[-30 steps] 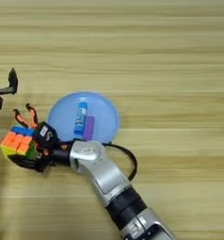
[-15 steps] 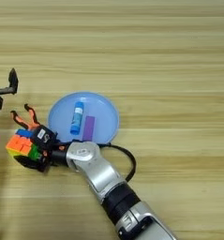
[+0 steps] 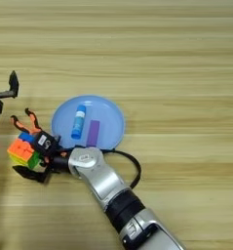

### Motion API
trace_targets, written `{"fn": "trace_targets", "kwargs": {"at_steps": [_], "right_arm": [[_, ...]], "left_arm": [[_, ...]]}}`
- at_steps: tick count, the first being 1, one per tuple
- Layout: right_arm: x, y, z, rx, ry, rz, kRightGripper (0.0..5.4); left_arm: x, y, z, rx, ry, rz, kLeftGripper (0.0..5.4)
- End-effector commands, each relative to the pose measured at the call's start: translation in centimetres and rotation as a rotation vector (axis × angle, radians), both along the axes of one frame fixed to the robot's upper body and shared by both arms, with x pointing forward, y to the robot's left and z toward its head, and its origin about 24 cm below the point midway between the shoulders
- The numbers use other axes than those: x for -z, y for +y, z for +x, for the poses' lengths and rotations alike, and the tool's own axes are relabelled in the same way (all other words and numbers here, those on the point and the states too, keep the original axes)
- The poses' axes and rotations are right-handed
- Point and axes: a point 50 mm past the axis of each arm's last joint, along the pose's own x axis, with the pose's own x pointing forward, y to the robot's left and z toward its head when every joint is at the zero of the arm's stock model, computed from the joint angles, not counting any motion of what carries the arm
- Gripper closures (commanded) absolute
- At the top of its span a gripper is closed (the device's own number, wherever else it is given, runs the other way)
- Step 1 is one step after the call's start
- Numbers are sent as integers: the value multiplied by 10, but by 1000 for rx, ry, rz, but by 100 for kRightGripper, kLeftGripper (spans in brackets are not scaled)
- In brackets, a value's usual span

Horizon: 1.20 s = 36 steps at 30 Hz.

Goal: Move the objects on the table

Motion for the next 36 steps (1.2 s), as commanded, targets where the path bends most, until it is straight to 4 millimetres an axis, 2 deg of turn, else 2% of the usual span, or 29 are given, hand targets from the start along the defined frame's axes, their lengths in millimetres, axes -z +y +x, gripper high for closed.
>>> {"fn": "trace_targets", "kwargs": {"at_steps": [1, 3, 10, 16, 20, 24, 28, 30, 36], "right_arm": [[-9, 0, 0, 15, -24, 38, 32], [-14, -2, 0, 21, -41, 51, 3], [-40, -17, 7, 94, -123, 102, 3], [-51, -26, 11, 133, -146, 119, 3], [-59, -39, 19, 204, -170, 144, 3], [-73, -66, 32, 325, -216, 181, 3], [-88, -107, 56, 562, -287, 242, 3], [-92, -121, 64, 644, -299, 263, 3], [-90, -144, 77, 752, -290, 288, 3]], "left_arm": [[-3, 0, 1, 1, -9, 0, 0], [-3, 0, 1, 1, -9, 1, 0], [-3, -1, 0, 4, -9, 2, 0], [-3, 0, 0, 5, -9, 4, 0], [-3, 0, 0, 8, -9, 7, 0], [-4, -1, 0, 19, -11, 14, 0], [-6, -2, -1, 49, -11, 41, 0], [-7, -3, -1, 71, -11, 51, 0], [-14, -5, -5, 149, -2, 73, 0]]}}
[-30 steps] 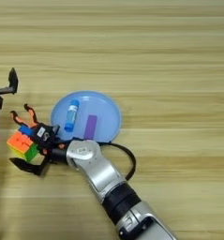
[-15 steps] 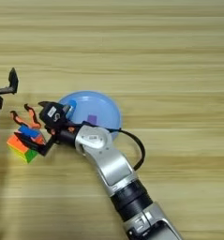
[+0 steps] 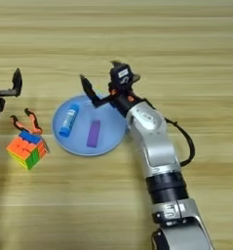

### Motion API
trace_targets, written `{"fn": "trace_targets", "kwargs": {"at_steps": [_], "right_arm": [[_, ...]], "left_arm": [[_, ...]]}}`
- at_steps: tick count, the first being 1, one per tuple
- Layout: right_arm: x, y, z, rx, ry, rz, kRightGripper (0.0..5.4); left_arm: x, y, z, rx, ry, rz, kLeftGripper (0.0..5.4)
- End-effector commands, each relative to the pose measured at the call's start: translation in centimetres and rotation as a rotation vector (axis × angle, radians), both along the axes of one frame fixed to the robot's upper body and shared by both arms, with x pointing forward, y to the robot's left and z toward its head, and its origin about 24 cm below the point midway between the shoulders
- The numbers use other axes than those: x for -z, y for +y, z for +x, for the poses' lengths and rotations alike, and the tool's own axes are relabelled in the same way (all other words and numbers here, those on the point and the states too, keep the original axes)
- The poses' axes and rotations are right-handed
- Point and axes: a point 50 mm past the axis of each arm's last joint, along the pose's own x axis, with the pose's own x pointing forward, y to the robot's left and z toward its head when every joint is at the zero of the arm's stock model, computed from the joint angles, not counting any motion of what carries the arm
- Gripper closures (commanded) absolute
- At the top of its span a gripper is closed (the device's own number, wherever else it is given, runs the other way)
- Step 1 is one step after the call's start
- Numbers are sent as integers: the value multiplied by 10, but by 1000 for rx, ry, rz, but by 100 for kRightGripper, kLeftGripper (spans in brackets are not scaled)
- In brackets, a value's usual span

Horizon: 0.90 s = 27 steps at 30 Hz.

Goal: Move the objects on the table

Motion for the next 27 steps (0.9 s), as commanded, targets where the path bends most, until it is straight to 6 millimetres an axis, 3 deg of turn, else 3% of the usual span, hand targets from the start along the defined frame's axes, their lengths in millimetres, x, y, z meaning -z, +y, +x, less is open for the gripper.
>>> {"fn": "trace_targets", "kwargs": {"at_steps": [1, 16, 27], "right_arm": [[-3, -9, 7, 35, -9, 21, 3], [-6, -17, 11, 61, -27, 38, 3], [-8, -19, 14, 75, -33, 42, 3]], "left_arm": [[-4, 1, -4, 56, 21, 24, 0], [-7, 15, -29, 187, 104, 65, 0], [-11, 31, -68, 301, 221, 128, 0]]}}
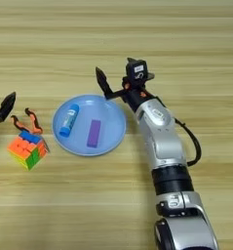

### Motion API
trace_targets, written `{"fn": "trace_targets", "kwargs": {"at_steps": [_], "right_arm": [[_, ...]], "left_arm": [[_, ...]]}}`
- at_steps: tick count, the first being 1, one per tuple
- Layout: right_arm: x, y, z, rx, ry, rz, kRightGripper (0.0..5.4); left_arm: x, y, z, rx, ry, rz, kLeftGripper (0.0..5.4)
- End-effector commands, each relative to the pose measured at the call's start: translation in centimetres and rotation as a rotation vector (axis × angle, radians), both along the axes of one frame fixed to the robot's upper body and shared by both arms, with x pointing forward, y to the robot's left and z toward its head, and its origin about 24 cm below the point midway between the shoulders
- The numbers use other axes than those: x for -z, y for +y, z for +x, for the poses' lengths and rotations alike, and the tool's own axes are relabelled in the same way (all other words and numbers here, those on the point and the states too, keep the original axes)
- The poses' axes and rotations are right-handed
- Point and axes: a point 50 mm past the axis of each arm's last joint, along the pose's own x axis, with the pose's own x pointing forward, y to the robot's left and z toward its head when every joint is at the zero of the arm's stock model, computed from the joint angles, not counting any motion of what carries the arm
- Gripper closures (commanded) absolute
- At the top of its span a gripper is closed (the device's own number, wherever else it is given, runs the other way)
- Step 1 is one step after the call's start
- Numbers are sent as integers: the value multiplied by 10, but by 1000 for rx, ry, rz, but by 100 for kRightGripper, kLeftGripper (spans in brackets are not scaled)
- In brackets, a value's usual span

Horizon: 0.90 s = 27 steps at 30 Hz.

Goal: Move the objects on the table

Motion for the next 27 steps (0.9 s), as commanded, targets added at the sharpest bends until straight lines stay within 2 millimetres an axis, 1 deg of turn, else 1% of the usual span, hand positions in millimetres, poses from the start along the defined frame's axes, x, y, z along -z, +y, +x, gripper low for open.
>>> {"fn": "trace_targets", "kwargs": {"at_steps": [1, 4, 7, 13, 20, 23, 27], "right_arm": [[-8, -2, 4, 6, -25, 3, 3], [-8, -2, 5, 10, -25, 3, 3], [-8, -2, 5, 11, -26, 4, 3], [-8, -3, 6, 14, -25, 5, 3], [-10, -6, 6, 27, -30, 13, 3], [-13, -13, 7, 69, -46, 30, 3], [-19, -41, 14, 294, -112, -26, 3]], "left_arm": [[-2, 3, -15, 74, 50, 40, 0], [2, 4, -26, 124, 95, 62, 0], [4, 3, -31, 163, 124, 50, 0], [14, -8, -43, 294, 232, 33, 0], [15, -17, -50, 371, 262, 37, 0], [17, -20, -51, 392, 273, 36, 0], [19, -23, -51, 406, 282, 36, 0]]}}
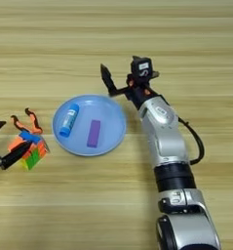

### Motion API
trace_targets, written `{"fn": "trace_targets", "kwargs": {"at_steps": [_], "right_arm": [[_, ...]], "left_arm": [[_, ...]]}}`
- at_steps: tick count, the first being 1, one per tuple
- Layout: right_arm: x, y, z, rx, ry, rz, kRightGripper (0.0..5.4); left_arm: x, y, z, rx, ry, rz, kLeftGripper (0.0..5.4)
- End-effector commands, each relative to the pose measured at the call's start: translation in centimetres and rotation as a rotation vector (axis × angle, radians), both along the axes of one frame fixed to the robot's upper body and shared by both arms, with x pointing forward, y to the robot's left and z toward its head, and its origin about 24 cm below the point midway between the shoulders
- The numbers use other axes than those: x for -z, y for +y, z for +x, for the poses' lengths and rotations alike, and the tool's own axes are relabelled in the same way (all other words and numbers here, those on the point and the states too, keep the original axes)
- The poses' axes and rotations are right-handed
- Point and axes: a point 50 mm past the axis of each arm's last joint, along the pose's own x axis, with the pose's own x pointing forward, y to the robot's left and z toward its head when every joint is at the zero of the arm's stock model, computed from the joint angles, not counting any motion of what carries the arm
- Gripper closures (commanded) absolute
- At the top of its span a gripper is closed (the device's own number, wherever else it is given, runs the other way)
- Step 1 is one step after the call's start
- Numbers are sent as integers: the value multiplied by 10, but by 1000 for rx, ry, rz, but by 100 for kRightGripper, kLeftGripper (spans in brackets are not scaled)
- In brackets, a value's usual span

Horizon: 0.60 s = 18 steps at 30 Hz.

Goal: Move the objects on the table

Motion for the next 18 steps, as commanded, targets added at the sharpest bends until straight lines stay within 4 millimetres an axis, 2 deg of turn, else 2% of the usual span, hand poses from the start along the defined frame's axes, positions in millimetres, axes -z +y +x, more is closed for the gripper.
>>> {"fn": "trace_targets", "kwargs": {"at_steps": [1, 5, 10, 18], "right_arm": [[-16, -26, 8, 210, -92, -50, 3], [-18, -48, 10, 366, -113, -52, 3], [-14, -71, 11, 473, -95, -16, 3], [-22, -85, 6, 514, -136, 13, 3]], "left_arm": [[1, -2, -1, 23, 18, 10, 0], [2, -3, -1, 21, 20, 8, 0], [3, -3, -1, 22, 23, 13, 0], [12, -4, -2, 27, 84, 14, 0]]}}
